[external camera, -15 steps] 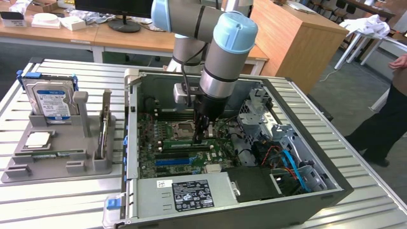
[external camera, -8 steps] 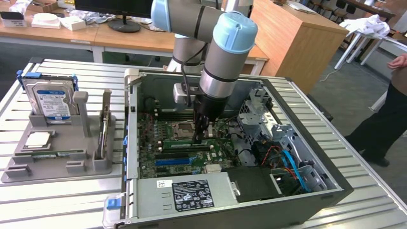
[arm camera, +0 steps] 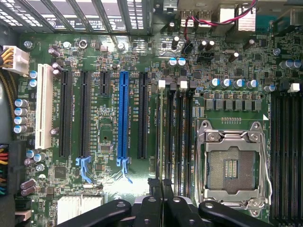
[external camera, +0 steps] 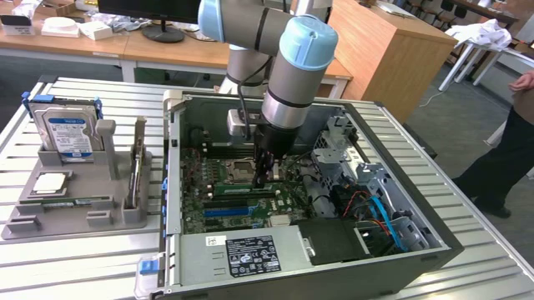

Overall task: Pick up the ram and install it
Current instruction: 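Insert the ram into the slot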

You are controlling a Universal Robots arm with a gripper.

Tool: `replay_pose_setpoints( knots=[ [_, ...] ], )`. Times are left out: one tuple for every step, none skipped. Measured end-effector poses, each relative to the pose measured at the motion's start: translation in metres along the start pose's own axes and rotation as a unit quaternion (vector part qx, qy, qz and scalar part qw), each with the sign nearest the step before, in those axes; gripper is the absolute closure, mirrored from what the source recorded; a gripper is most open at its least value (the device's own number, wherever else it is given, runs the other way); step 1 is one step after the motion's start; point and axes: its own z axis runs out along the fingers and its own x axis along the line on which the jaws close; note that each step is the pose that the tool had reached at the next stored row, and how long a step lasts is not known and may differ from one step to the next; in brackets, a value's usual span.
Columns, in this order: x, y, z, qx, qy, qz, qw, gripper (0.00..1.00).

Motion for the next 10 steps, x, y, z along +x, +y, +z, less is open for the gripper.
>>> replay_pose_setpoints(
  knots=[
    [0.0,0.0,0.0001,0.0,0.0,0.0,1.0,0.89],
    [0.0,0.0,0.0001,0.0,0.0,0.001,1.0,0.89],
    [0.0,0.0,0.0001,0.0,0.0,0.001,1.0,0.89],
    [0.0,0.0,0.0001,0.0,0.0,0.001,1.0,0.89],
    [0.0,0.0,0.0001,0.0,0.0,0.002,1.0,0.89],
    [0.0,0.0,0.0001,0.0,0.0,0.002,1.0,0.89],
    [-0.0001,0.0,0.0003,0.0001,-0.0001,0.002,1.0,0.89],
    [-0.0004,0.0,0.0004,0.0001,-0.0002,0.002,1.0,0.89],
    [-0.0006,0.0,0.0004,0.0001,-0.0002,0.002,1.0,0.89],
    [-0.0008,0.0,0.0004,0.0001,-0.0001,0.002,1.0,0.89]
  ],
)
